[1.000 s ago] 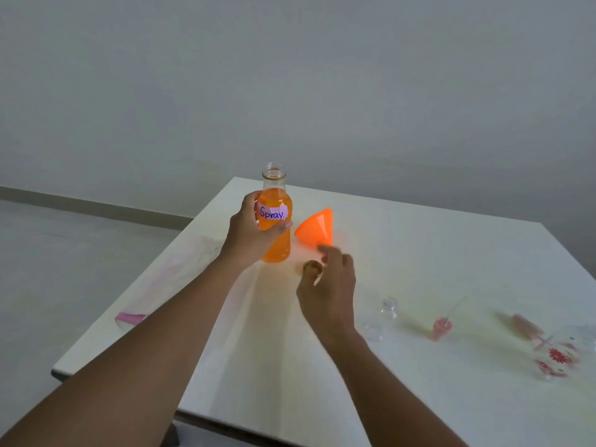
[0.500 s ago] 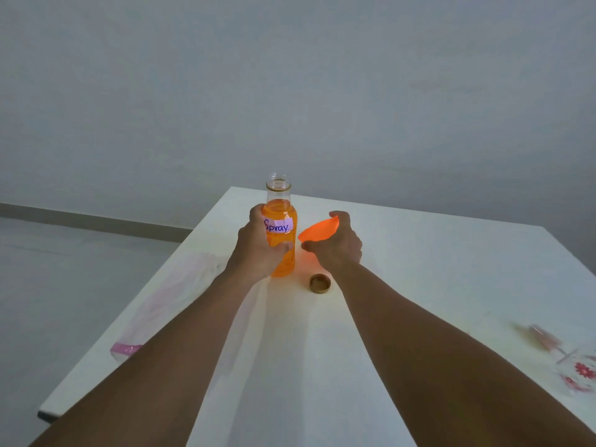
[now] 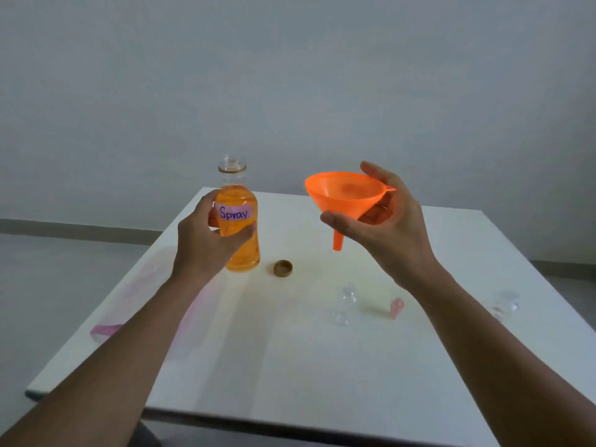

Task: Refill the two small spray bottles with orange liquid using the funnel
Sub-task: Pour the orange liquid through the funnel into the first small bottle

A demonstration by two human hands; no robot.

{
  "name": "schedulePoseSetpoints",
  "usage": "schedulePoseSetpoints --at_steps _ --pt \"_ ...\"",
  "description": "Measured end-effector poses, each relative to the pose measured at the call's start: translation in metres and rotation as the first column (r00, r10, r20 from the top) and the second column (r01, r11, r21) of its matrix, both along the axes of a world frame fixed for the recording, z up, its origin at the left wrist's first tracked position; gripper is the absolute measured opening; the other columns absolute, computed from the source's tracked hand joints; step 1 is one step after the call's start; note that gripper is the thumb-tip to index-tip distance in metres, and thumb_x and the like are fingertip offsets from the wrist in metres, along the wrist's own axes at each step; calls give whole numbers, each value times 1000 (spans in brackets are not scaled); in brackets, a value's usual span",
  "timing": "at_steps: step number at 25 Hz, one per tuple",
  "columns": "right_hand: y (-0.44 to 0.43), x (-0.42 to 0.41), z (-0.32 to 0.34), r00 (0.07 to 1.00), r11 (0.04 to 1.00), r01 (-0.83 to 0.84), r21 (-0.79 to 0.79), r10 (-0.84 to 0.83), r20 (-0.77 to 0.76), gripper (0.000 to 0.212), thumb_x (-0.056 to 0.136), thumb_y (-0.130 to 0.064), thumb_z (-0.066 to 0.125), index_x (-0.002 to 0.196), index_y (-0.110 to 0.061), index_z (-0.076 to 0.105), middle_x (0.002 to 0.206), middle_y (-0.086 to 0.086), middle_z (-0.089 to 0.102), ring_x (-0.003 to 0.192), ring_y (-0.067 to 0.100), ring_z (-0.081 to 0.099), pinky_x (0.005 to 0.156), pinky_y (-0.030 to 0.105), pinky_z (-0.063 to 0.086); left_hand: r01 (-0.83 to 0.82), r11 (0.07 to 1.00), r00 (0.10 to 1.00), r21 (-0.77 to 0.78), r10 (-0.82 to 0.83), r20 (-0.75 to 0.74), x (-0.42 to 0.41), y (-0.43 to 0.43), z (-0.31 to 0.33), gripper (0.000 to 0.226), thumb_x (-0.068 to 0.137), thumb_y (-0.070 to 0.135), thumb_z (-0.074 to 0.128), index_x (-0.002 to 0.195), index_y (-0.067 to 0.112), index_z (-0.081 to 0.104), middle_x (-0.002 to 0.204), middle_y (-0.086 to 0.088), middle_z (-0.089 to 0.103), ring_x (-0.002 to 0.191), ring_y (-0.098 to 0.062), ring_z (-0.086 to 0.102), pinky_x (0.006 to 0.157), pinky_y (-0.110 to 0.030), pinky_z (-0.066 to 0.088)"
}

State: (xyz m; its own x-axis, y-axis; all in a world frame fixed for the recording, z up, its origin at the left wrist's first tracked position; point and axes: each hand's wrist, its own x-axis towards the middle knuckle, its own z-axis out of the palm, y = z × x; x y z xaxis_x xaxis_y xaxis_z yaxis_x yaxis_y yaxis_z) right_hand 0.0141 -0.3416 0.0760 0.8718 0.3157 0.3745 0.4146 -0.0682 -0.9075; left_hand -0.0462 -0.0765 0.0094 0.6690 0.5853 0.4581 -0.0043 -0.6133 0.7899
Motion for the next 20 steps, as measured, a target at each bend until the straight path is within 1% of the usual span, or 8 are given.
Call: schedulePoseSetpoints --at_steps 2,5,6,7,9,12,15,20 --pt "-22 -8 -10 1000 999 0 -33 -1 -20 94 63 -31 96 145 -25 50 122 -10 69 103 0 71 85 21 59 28 998 999 58 -27 -26 -13 -13 4 75 66 39 88 131 28 54 110 4 68 96 -15 63 77 -29 52" --pt "-38 -9 -30 996 1000 11 -15 -13 -87 71 64 -24 95 126 -19 62 107 -3 77 93 10 76 77 29 62 85 993 993 81 -78 -87 -28 -33 2 79 64 38 89 133 28 53 113 2 66 99 -16 61 79 -34 55" --pt "-41 -7 -36 994 1000 14 6 -13 -113 67 65 -21 95 124 -18 63 106 -1 78 91 13 76 73 28 60 94 992 991 81 -86 -100 -30 -38 -1 79 64 37 89 133 28 53 114 2 66 99 -16 61 79 -36 56" --pt "-43 -5 -41 991 999 10 35 -5 -134 67 67 -18 94 126 -19 62 108 0 77 93 13 76 73 25 59 95 992 990 79 -86 -107 -31 -43 -3 79 64 37 89 133 27 53 114 3 65 99 -15 61 79 -36 56" --pt "-43 -1 -49 988 996 -5 86 18 -152 78 68 -17 94 136 -23 56 119 -3 72 103 11 73 79 23 58 90 993 989 79 -80 -123 -31 -51 -8 80 64 38 89 134 27 51 117 2 64 100 -15 59 78 -31 53" --pt "-44 5 -60 988 996 -8 91 22 -155 93 67 -20 95 146 -29 47 129 -5 65 111 10 69 86 26 60 86 993 987 79 -75 -140 -27 -58 -11 83 65 42 88 137 26 49 122 2 63 102 -15 58 78 -28 49" --pt "-45 7 -66 987 995 -16 94 31 -158 94 66 -21 95 146 -29 46 132 -5 62 114 11 67 89 28 60 100 991 987 91 -87 -131 -23 -62 -12 83 64 43 88 136 27 50 121 3 64 101 -15 58 75 -21 46" --pt "-43 7 -75 977 987 -47 150 77 -199 93 67 -17 94 146 -28 47 131 -5 62 113 11 67 90 29 60 104 990 985 100 -89 -149 -17 -65 -11 83 65 43 87 137 27 49 125 3 62 103 -14 57 75 -21 45"
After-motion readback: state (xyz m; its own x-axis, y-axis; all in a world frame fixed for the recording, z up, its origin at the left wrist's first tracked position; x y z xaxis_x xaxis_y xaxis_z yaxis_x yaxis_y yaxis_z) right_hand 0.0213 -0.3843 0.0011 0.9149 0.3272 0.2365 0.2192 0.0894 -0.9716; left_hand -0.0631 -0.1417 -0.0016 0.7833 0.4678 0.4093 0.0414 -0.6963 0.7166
